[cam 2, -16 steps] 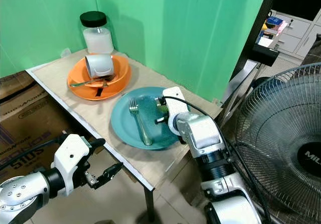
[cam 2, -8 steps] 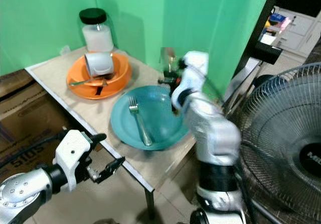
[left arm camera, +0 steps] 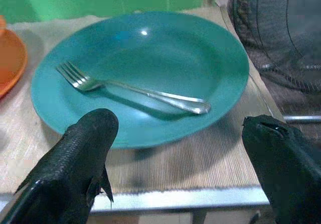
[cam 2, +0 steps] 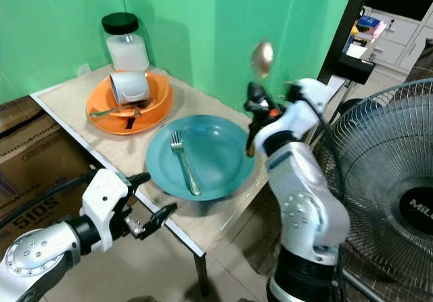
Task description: Setting the table
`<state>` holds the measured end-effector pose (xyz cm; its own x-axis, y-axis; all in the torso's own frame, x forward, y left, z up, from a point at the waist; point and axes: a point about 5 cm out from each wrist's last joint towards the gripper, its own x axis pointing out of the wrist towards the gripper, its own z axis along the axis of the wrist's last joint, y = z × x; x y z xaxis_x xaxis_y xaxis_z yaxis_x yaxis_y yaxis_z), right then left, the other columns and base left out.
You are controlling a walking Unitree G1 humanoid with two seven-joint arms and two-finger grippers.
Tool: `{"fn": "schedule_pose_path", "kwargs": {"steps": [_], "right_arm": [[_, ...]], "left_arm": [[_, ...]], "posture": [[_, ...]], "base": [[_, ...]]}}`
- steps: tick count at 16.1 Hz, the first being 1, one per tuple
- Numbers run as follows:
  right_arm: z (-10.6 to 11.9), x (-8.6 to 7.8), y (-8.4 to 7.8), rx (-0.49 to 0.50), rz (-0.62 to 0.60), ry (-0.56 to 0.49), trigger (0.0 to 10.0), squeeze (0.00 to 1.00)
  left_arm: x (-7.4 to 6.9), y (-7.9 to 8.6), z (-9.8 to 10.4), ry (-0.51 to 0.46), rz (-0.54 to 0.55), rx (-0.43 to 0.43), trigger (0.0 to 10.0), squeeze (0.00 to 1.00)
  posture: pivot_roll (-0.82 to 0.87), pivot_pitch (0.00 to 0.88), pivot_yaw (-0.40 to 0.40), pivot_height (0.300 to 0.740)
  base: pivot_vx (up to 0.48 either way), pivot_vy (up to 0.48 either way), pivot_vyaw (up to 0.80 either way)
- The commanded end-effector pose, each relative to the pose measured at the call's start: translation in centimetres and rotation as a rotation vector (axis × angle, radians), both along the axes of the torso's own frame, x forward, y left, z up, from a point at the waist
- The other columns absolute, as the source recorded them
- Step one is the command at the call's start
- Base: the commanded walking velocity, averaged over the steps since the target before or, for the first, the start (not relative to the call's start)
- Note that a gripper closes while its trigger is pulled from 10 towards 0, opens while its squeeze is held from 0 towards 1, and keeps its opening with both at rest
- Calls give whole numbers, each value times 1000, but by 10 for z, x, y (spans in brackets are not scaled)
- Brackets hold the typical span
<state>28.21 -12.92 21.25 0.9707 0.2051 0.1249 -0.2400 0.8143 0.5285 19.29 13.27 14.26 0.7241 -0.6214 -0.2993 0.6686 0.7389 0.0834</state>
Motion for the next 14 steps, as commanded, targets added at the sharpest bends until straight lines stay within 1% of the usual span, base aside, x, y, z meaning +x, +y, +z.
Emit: {"fn": "schedule_pose_path", "kwargs": {"steps": [1, 2, 3, 4, 5, 7, 8, 9, 10, 11, 12, 13, 14], "right_arm": [[2, -5, 4, -6, -29, -17, 10000, 0], [2, -5, -6, -199, -113, -47, 10000, 0], [-2, -8, -6, -258, -35, -9, 10000, 0], [1, -15, -9, -318, -12, -56, 10000, 0], [-5, -21, -13, -371, -2, -23, 10000, 0], [-12, -34, -19, -488, 13, -54, 10000, 0], [-16, -36, -21, -515, 0, -39, 10000, 0], [-21, -38, -22, -505, -24, -11, 10000, 0], [-21, -38, -25, -515, -98, -9, 10000, 0], [-19, -37, -28, -528, -153, -20, 10000, 0], [-15, -35, -31, -519, -215, -43, 10000, 0], [-10, -35, -36, -513, -318, -79, 10000, 0], [-10, -35, -37, -491, -355, -89, 10000, 0]], "left_arm": [[8, 3, 3, -45, 48, 12, 10000, 0], [15, 3, 10, -103, 111, -10, 10000, 0], [21, 4, 15, -156, 176, -30, 10000, 0], [24, 4, 19, -183, 230, -65, 10000, 0], [24, 2, 21, -197, 258, -81, 10000, 0], [23, -3, 21, -218, 277, -83, 10000, 0], [23, -4, 21, -225, 289, -86, 10000, 0], [24, -2, 20, -230, 326, -89, 10000, 0], [26, 0, 18, -236, 370, -92, 10000, 0], [29, -1, 21, -259, 390, -107, 10000, 0], [30, -3, 25, -281, 396, -123, 10000, 0], [31, -2, 26, -293, 410, -127, 10000, 0], [31, -1, 25, -294, 416, -126, 10000, 0]], "posture": [[40, 0, 29, 740], [32, 0, 27, 740], [31, 0, 26, 740], [25, 0, 27, 740], [25, 0, 27, 740], [21, 0, 11, 740], [23, 0, 5, 740], [21, 0, 4, 740], [16, 0, 16, 740], [21, 0, 7, 740], [31, 0, -2, 740], [34, 0, -5, 740], [31, 0, 2, 740]], "base": [[0, 0, 0], [0, 0, 0], [0, 0, 0], [0, 0, 0], [0, 0, 0], [0, 0, 0], [0, 0, 0], [0, 0, -781], [0, 0, -781], [0, 0, -775], [0, 0, -781], [0, 0, -781], [0, 0, -800]]}}
